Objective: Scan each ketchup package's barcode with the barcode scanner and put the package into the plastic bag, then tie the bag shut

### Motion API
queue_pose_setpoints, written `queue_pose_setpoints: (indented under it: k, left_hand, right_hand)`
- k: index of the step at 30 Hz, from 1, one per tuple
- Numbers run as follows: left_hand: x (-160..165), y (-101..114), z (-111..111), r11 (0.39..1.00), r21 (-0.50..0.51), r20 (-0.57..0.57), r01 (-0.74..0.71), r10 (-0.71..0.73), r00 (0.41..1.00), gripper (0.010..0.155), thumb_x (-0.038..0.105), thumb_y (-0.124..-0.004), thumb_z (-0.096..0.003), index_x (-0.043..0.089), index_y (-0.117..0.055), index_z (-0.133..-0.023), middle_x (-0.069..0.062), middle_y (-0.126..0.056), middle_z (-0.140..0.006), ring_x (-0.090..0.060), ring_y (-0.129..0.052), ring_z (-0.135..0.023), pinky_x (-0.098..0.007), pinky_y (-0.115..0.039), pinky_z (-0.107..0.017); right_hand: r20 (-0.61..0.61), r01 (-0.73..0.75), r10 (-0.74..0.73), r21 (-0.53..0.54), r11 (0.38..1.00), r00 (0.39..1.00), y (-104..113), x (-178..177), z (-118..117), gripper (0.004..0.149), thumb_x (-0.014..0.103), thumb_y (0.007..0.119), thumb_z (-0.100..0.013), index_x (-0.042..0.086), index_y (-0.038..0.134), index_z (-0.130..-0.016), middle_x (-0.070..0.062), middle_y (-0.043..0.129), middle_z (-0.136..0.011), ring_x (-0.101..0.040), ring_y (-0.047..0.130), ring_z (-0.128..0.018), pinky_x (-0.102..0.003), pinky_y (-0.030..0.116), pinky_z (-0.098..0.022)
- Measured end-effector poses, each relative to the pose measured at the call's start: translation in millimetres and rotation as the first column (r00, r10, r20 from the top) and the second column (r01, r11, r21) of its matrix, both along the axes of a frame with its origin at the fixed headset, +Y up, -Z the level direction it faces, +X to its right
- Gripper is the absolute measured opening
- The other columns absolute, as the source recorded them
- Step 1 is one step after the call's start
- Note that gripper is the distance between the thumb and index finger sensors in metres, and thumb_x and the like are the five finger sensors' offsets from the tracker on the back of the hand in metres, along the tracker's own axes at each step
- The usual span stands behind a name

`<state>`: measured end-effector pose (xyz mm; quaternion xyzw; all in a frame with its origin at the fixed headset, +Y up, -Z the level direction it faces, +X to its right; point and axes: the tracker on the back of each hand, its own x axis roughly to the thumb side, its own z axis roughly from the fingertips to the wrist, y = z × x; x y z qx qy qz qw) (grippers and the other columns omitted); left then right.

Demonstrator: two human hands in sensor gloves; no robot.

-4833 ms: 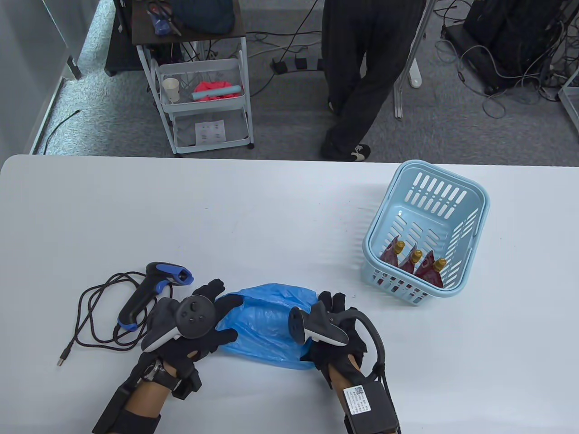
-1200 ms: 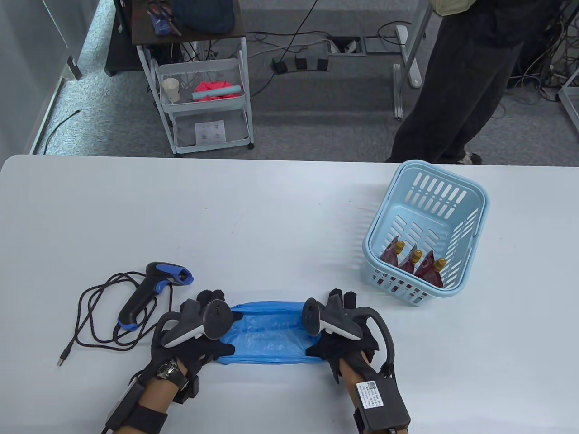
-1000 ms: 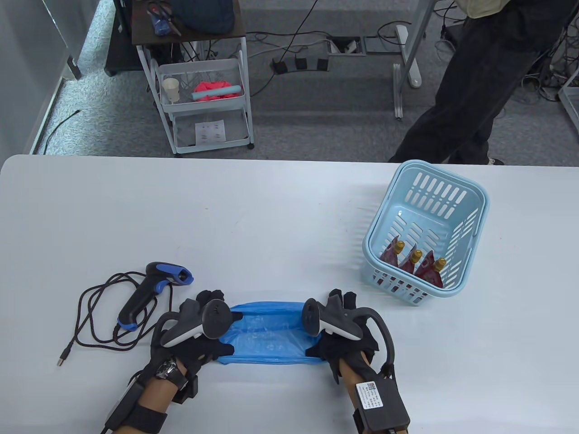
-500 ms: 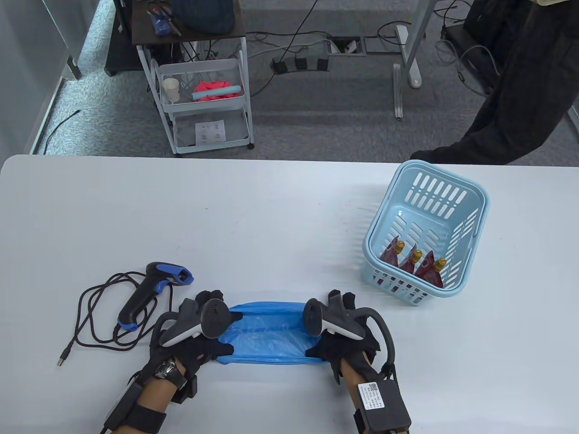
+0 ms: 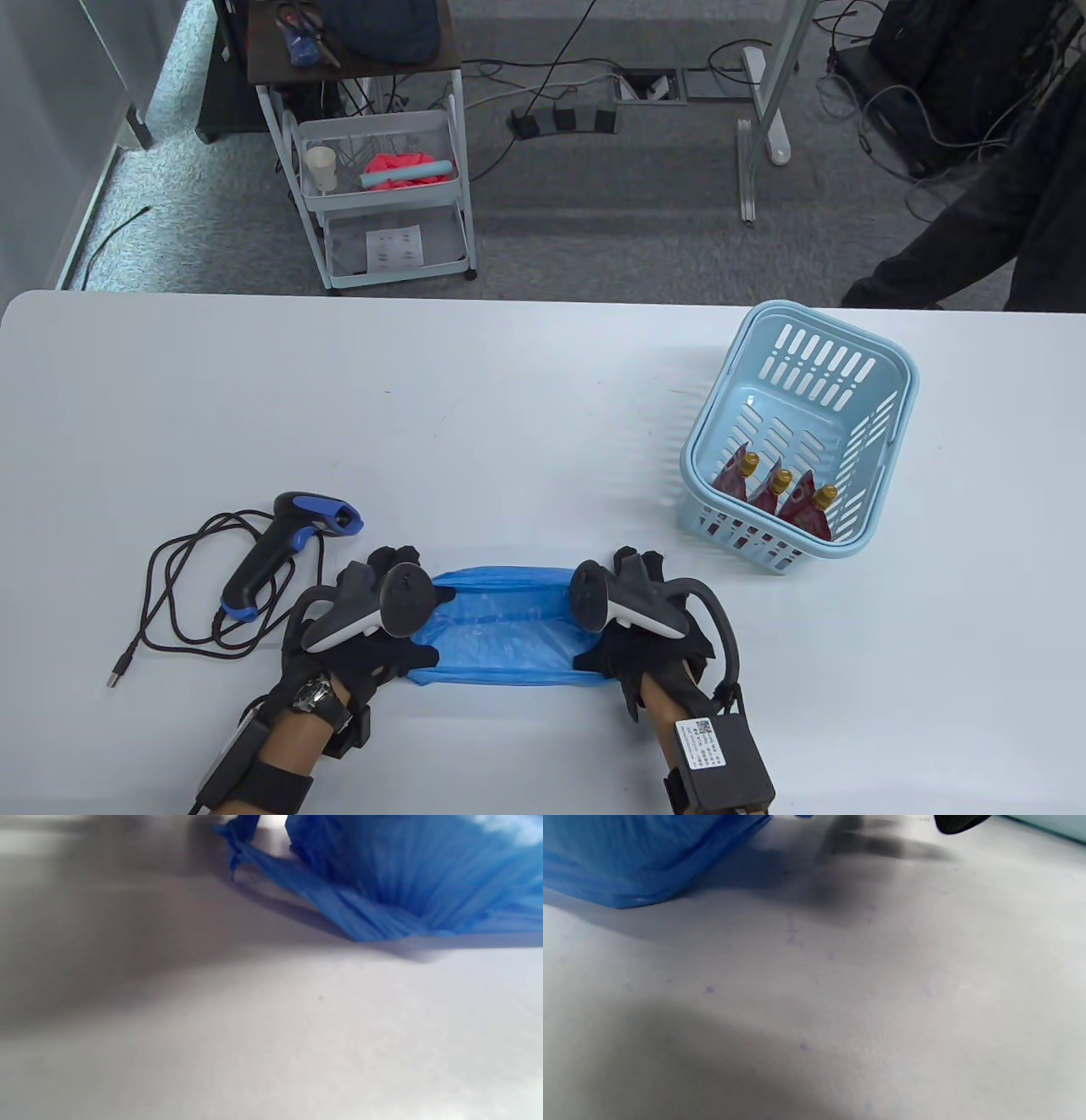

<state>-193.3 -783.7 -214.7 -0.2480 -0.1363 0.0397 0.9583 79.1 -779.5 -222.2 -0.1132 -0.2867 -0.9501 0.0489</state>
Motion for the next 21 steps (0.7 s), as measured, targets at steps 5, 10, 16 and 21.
queue_pose_setpoints:
  k: [5, 10, 16, 21]
  left_hand:
    - [1, 0, 1, 1.000, 0.009, 0.003, 0.012, -0.012, 1.000, 0.082, 0.056, -0.086, -0.0395, 0.043, -0.048, -0.111, -0.010, -0.026, -0.121, -0.043, -0.030, -0.116, -0.069, -0.039, -0.080]
    - [1, 0, 1, 1.000, 0.014, 0.004, 0.020, -0.020, 1.000, 0.082, 0.056, -0.086, -0.0395, 0.043, -0.049, -0.111, -0.010, -0.026, -0.121, -0.044, -0.031, -0.115, -0.069, -0.039, -0.080]
    - [2, 1, 1, 1.000, 0.015, 0.004, 0.026, -0.026, 1.000, 0.082, 0.056, -0.086, -0.0395, 0.042, -0.049, -0.111, -0.010, -0.026, -0.121, -0.044, -0.031, -0.115, -0.069, -0.039, -0.080]
    - [3, 1, 1, 0.999, 0.018, 0.006, 0.029, -0.029, 1.000, 0.082, 0.056, -0.085, -0.0396, 0.042, -0.049, -0.111, -0.009, -0.026, -0.121, -0.044, -0.031, -0.115, -0.068, -0.039, -0.080]
  right_hand:
    - [-0.014, 0.046, -0.045, 0.056, 0.997, 0.999, 6, 0, 0, 0.087, 0.057, 0.080, -0.043, 0.035, 0.033, -0.112, -0.022, 0.013, -0.117, -0.050, 0.017, -0.106, -0.069, 0.037, -0.074]
    - [-0.021, 0.168, -0.167, 0.093, 0.981, 0.986, 22, 3, 2, 0.082, 0.056, 0.080, -0.043, 0.033, 0.040, -0.112, -0.022, 0.018, -0.118, -0.050, 0.020, -0.107, -0.069, 0.039, -0.074]
    - [-0.036, 0.255, -0.253, 0.139, 0.957, 0.967, 45, 8, 10, 0.078, 0.055, 0.080, -0.044, 0.032, 0.047, -0.111, -0.022, 0.025, -0.119, -0.051, 0.026, -0.107, -0.069, 0.041, -0.073]
    - [-0.045, 0.321, -0.318, 0.178, 0.930, 0.947, 62, 12, 19, 0.076, 0.056, 0.080, -0.044, 0.031, 0.051, -0.110, -0.022, 0.030, -0.119, -0.051, 0.029, -0.107, -0.069, 0.043, -0.073]
